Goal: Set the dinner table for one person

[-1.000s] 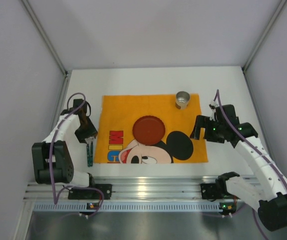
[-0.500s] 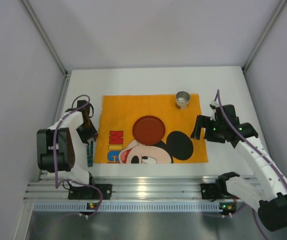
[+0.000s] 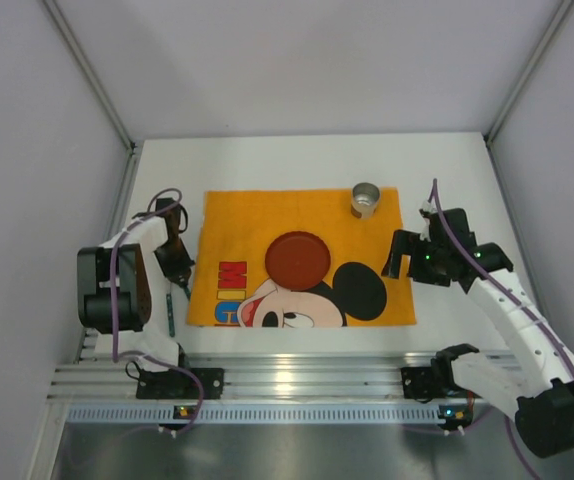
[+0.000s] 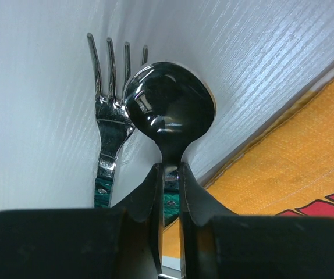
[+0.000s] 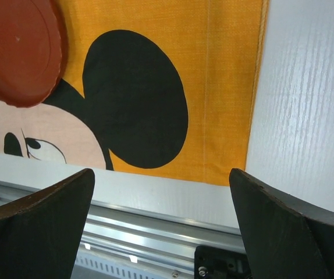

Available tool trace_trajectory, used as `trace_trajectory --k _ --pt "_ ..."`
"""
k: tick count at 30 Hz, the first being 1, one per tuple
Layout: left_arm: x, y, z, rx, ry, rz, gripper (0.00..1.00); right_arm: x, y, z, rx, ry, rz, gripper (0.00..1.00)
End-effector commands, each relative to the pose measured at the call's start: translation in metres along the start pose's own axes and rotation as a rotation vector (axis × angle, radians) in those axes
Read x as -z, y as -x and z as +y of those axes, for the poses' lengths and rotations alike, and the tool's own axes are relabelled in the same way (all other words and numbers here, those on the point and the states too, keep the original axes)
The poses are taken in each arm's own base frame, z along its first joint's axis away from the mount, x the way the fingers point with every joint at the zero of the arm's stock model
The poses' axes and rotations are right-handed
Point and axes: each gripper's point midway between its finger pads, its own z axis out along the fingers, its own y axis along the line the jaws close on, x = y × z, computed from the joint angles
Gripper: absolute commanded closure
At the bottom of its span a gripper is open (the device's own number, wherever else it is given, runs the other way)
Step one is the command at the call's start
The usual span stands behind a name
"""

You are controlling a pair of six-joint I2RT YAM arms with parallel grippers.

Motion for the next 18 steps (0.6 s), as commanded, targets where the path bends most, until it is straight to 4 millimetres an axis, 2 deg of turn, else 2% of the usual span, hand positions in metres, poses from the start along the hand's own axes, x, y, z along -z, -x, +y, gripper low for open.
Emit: trace_trajectory --k 1,5,7,11,13,15,17,18 --pt "-0.026 0.016 0.016 -0.008 0.075 -0.026 1.0 0.003 0.015 0.006 -0.01 0.004 -0.045 0.0" --pt "-0.018 0.036 0.029 -0.047 0.155 -0.074 1.0 0.004 0.018 0.007 -0.02 0.006 -0.051 0.0" --pt "-0.009 0.051 0.036 -0.053 0.199 -0.114 1.0 0.004 0.019 0.009 -0.025 0.009 -0.053 0.0" --pt "0.007 0.066 0.044 -0.013 0.257 -0.157 1.0 0.006 0.021 0.01 -0.032 0.016 -0.062 0.0" --pt "0.022 0.08 0.045 0.031 0.265 -0.211 1.0 0.007 0.022 0.011 -0.03 0.021 -0.065 0.0" --pt "0.04 0.094 0.038 0.063 0.229 -0.259 1.0 0.01 0.023 0.012 -0.023 0.024 -0.074 0.0" --pt "0.061 0.106 0.023 0.087 0.133 -0.309 1.0 0.013 0.025 0.013 -0.022 0.027 -0.082 0.0" --pt "0.078 0.119 0.011 0.092 0.08 -0.353 1.0 0.014 0.027 0.015 -0.023 0.031 -0.083 0.0"
